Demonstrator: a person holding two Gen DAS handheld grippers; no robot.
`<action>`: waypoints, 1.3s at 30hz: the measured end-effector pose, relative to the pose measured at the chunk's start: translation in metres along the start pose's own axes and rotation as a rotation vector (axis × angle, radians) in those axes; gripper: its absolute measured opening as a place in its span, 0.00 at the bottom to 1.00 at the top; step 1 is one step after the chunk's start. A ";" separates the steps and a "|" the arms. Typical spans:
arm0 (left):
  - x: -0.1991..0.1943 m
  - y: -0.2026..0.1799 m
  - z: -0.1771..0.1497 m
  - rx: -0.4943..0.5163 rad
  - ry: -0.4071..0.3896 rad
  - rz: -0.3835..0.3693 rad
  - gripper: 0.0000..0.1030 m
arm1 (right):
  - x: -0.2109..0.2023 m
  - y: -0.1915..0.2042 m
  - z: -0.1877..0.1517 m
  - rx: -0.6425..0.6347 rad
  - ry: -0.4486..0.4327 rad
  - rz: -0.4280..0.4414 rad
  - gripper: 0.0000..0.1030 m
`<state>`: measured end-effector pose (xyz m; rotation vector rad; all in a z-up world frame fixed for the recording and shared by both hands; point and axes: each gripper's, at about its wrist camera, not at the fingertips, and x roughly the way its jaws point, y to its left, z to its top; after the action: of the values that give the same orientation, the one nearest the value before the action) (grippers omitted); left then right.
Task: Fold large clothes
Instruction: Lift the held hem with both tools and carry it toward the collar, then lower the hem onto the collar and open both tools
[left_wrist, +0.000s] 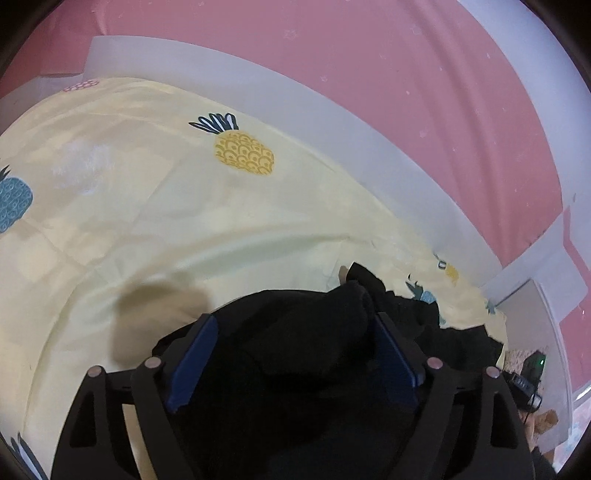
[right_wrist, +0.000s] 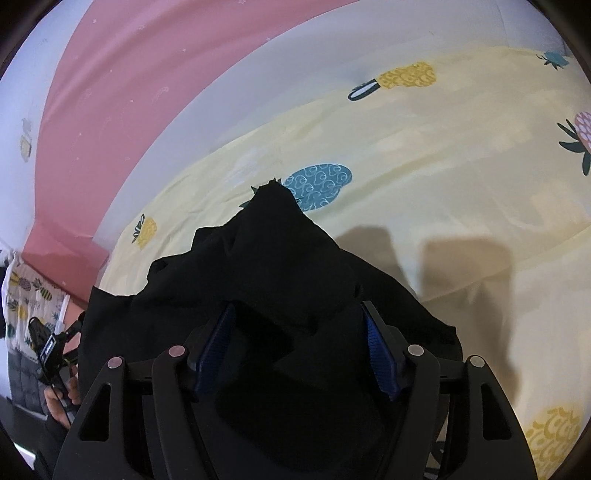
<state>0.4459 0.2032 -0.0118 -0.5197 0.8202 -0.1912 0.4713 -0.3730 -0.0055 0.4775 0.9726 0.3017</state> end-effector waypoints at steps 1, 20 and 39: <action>0.004 0.000 0.001 0.003 0.012 -0.002 0.85 | -0.001 0.000 0.000 0.001 -0.005 -0.006 0.60; 0.044 -0.012 -0.009 0.123 0.126 0.089 0.36 | 0.002 0.006 0.002 -0.064 0.015 -0.091 0.20; 0.090 -0.028 -0.018 0.279 -0.032 0.361 0.24 | 0.045 -0.006 0.003 -0.095 -0.030 -0.310 0.18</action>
<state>0.4943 0.1401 -0.0653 -0.1074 0.8260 0.0365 0.4981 -0.3587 -0.0399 0.2392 0.9824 0.0605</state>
